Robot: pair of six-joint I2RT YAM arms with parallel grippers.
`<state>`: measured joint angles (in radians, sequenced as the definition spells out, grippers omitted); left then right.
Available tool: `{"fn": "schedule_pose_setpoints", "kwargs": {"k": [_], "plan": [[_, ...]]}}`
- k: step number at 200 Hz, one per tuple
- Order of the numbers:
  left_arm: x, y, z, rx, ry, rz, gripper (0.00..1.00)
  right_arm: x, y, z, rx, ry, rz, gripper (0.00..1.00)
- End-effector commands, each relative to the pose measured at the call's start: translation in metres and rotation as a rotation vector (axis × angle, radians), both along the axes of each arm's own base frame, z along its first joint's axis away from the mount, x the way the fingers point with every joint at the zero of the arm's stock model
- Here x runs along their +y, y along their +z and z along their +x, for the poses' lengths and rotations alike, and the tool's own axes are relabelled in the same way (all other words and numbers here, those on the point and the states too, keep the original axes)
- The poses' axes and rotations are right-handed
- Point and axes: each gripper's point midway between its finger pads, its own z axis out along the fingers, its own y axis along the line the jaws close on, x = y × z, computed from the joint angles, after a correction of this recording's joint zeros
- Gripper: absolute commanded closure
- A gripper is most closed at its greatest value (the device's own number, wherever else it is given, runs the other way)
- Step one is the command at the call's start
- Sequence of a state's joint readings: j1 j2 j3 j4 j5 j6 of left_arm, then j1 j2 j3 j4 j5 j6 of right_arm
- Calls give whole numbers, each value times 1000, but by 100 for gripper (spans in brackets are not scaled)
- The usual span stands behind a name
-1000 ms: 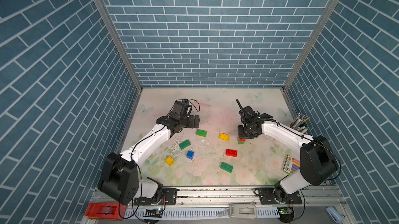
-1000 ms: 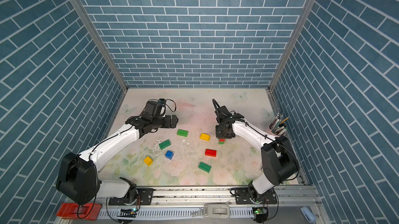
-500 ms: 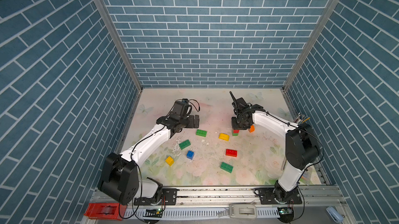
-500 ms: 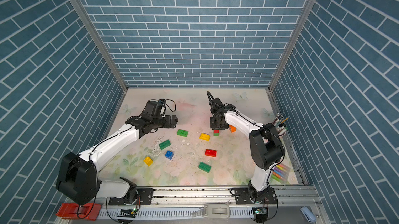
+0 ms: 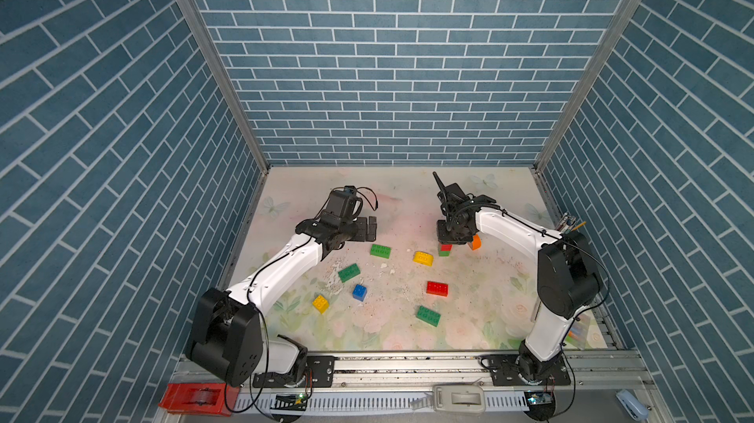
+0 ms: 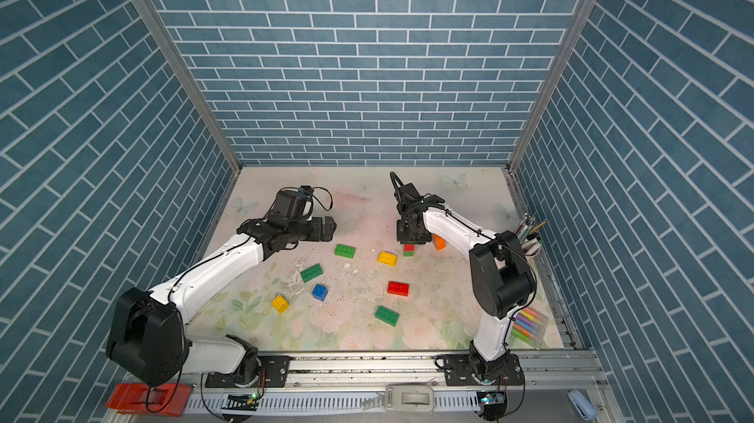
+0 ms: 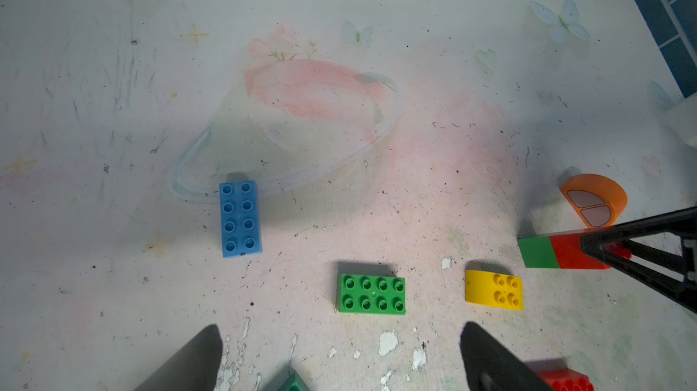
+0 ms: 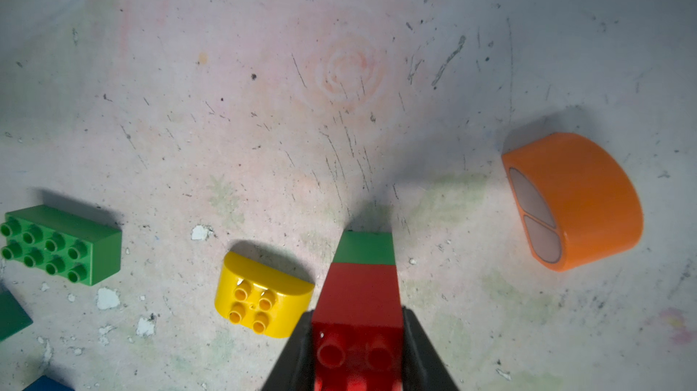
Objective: Assemble an ice cream with lego
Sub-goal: Assemble the lego brick with the lego brick, then pick up the lego brick from the center of the board.
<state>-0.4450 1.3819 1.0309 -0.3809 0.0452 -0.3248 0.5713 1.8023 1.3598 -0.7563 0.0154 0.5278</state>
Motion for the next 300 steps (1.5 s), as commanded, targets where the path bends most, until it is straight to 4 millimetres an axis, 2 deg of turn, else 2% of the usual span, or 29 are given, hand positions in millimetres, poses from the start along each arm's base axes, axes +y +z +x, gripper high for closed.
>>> {"fn": "schedule_pose_setpoints", "kwargs": {"k": [1,61,122,139,160,179,206,234,269,300], "plan": [[-2,8,4,-14,-4,12,0,-22,-24,-29,152,-47,-107,78],[2,9,2,-20,2,21,0,-19,-15,-21,123,-54,-91,69],[6,8,-2,-23,11,26,0,-16,-12,-18,107,-52,-68,55],[6,9,-3,-24,11,27,1,-15,-10,-16,97,-52,-62,48],[7,10,-3,-26,14,27,0,-15,-4,-15,74,-55,-50,31],[8,11,-4,-26,12,28,0,-17,10,-17,47,-74,-33,25],[5,14,-5,-21,4,19,0,-26,26,-40,60,-141,7,24],[0,18,-6,-14,-14,-2,0,-29,31,-70,87,-193,59,23],[-5,16,-13,14,-51,-20,0,-17,23,-100,126,-206,71,22],[-7,11,-18,28,-72,-28,0,-2,7,-117,144,-220,90,19]]}}
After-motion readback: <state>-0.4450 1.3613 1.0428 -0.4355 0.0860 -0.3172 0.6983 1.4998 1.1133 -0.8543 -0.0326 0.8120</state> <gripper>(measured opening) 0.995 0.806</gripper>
